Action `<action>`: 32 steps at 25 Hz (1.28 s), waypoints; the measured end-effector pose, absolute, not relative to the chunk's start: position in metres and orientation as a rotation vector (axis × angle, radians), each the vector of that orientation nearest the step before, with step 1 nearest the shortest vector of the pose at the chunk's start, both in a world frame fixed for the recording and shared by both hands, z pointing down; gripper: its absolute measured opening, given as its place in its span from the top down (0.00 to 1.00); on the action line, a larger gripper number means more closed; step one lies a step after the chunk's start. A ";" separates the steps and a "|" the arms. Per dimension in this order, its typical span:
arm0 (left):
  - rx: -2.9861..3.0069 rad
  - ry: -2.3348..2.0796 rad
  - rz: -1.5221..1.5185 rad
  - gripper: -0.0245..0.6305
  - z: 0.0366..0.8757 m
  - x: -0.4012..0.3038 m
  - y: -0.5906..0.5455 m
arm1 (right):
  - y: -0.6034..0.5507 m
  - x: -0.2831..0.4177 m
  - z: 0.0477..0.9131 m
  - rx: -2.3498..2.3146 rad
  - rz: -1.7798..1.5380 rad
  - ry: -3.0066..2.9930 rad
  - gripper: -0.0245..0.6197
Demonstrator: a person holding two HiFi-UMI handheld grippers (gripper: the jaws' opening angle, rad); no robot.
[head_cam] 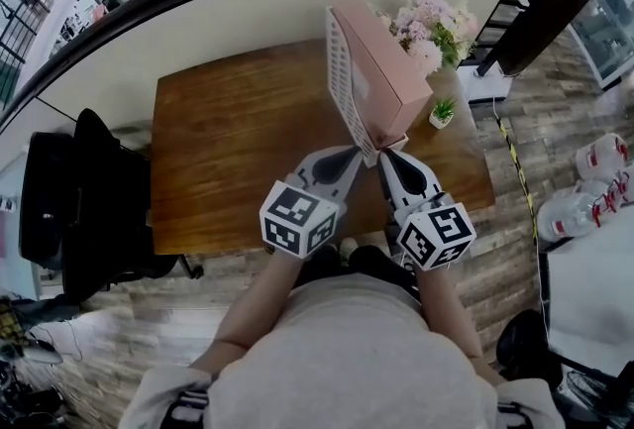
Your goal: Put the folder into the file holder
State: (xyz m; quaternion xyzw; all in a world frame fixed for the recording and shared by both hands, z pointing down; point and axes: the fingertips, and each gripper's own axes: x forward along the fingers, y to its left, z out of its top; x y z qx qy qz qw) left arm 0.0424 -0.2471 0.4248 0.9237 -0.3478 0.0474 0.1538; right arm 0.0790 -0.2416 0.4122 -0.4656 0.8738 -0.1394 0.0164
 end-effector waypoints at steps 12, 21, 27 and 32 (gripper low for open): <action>2.624 -1.019 0.189 0.94 0.439 0.043 -0.251 | -0.244 0.074 0.430 -1.418 -0.494 2.746 0.95; 2.615 -1.026 0.175 0.94 0.440 0.044 -0.258 | -0.251 0.075 0.433 -1.403 -0.512 2.754 0.95; 2.613 -1.023 0.173 0.94 0.441 0.044 -0.259 | -0.252 0.073 0.433 -1.400 -0.503 2.773 0.95; 2.613 -1.009 0.180 0.94 0.442 0.046 -0.258 | -0.252 0.072 0.430 -1.400 -0.469 2.792 0.95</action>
